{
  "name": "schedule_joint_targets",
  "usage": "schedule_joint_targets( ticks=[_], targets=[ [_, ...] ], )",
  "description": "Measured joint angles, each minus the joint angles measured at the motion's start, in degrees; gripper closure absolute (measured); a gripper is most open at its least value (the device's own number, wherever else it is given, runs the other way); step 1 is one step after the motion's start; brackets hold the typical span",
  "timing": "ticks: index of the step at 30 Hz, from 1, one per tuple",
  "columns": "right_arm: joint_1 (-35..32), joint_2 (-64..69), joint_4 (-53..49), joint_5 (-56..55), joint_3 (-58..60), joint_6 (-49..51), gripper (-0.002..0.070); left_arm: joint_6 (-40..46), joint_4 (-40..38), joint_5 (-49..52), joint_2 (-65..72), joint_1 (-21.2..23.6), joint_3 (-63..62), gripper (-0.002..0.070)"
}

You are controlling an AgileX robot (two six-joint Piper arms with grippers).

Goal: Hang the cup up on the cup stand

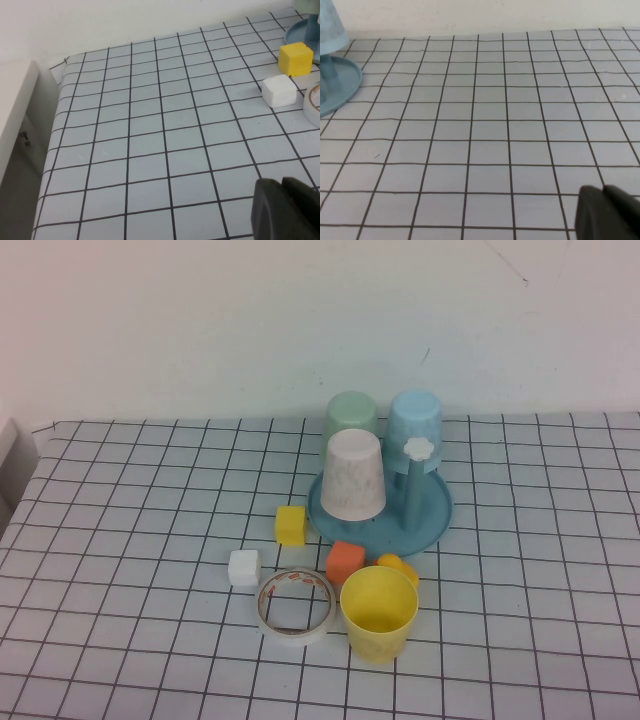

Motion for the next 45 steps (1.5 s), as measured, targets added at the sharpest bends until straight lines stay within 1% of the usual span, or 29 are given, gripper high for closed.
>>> schedule_joint_targets(
  ticks=[12, 16, 19, 21, 23, 25, 26, 28, 31, 35, 38, 40, 42, 45],
  targets=[
    [0.0, 0.0, 0.6, 0.0, 0.0, 1.1, 0.0678, 0.0, 0.0, 0.0, 0.0, 0.0, 0.0, 0.0676],
    [0.0, 0.0, 3.1, 0.0, 0.0, 1.7, 0.0678, 0.0, 0.0, 0.0, 0.0, 0.0, 0.0, 0.0676],
    [0.0, 0.0, 6.9, 0.0, 0.0, 1.8, 0.0678, -0.6, -0.6, 0.0, 0.0, 0.0, 0.0, 0.0677],
    [0.0, 0.0, 12.8, 0.0, 0.0, 2.2, 0.0678, -3.5, -4.3, -0.3, 0.0, 0.0, 0.0, 0.0677],
    [0.0, 0.0, 21.3, 0.2, 0.0, 2.7, 0.0678, -8.4, -11.9, -1.2, 0.0, 0.0, 0.0, 0.0677],
    [0.0, 0.0, 32.1, 0.8, 0.3, 2.9, 0.0678, -14.0, -23.1, -2.3, 0.0, 0.0, 0.1, 0.0676],
    [0.0, 0.0, 37.9, 1.3, 0.4, 3.0, 0.0678, -15.5, -28.4, -3.0, 0.0, 0.0, 0.1, 0.0676],
    [0.0, 0.0, 45.5, 1.4, 0.4, 2.7, 0.0678, -17.7, -36.0, -4.5, 0.0, 0.0, 0.1, 0.0676],
    [0.0, 0.0, 49.3, -0.5, 0.4, 1.9, 0.0678, -18.6, -39.3, -5.5, 0.0, 0.0, 0.1, 0.0676],
    [0.0, 0.0, 51.1, -3.6, 0.4, -0.4, 0.0678, -18.8, -38.1, -5.6, 0.0, 0.0, 0.1, 0.0676],
    [0.0, 0.0, 54.7, -5.3, 0.4, -0.6, 0.0678, -17.9, -38.1, -7.1, 0.0, 0.0, 0.1, 0.0676],
    [0.0, 0.0, 56.3, -6.0, 0.4, -0.7, 0.0678, -14.7, -38.1, -9.0, 0.0, 0.0, 0.1, 0.0676],
    [0.0, 0.0, 56.9, -6.4, 0.4, -0.8, 0.0678, -9.2, -38.1, -9.6, 0.0, 0.0, -0.2, 0.0676],
    [0.0, 0.0, 57.3, -7.2, 0.4, -1.5, 0.0678, -0.8, -37.4, -6.1, 0.0, 0.0, -3.9, 0.0676]
  ],
)
